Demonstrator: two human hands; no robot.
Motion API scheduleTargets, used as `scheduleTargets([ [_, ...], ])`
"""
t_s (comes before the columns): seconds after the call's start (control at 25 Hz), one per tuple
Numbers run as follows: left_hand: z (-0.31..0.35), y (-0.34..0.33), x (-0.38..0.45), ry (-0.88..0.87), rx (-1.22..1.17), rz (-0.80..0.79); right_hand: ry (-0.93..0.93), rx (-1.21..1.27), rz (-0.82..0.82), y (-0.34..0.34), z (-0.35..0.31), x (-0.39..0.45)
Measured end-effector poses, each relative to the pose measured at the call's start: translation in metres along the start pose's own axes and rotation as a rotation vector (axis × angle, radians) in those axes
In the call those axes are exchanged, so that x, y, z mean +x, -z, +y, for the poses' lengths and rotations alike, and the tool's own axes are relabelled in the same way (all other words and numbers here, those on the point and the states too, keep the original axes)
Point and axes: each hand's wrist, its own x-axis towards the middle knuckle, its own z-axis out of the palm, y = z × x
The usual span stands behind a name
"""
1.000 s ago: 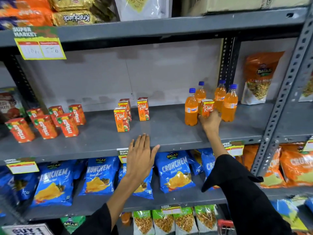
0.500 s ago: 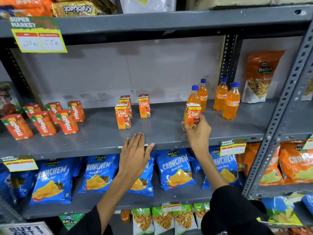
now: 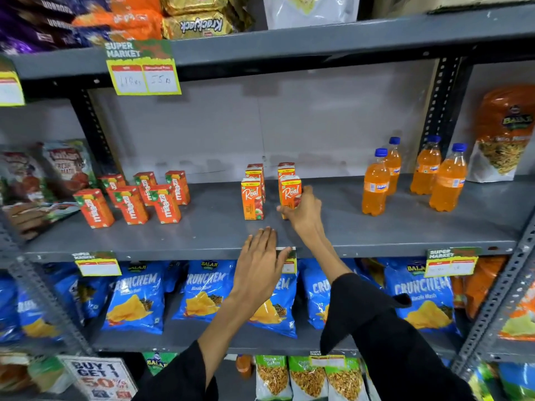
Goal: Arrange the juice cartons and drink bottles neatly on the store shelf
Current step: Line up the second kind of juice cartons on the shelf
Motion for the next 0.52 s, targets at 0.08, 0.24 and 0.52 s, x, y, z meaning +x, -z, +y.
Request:
scheduleTargets([
  [0.08,-0.001,0.0,0.0,-0.006,0.001,-0.008,-0.023,-0.028,-0.018,-0.009,0.001,0.006],
  [0.24,-0.002,0.0,0.0,-0.014,0.017,0.012,-0.038,-0.002,-0.018,-0.013,0.007,0.006],
  [0.52,-0.014,0.011,-0.004,-0.037,-0.052,0.042,0.108,0.059,0.063,0.007,0.0,-0.03],
])
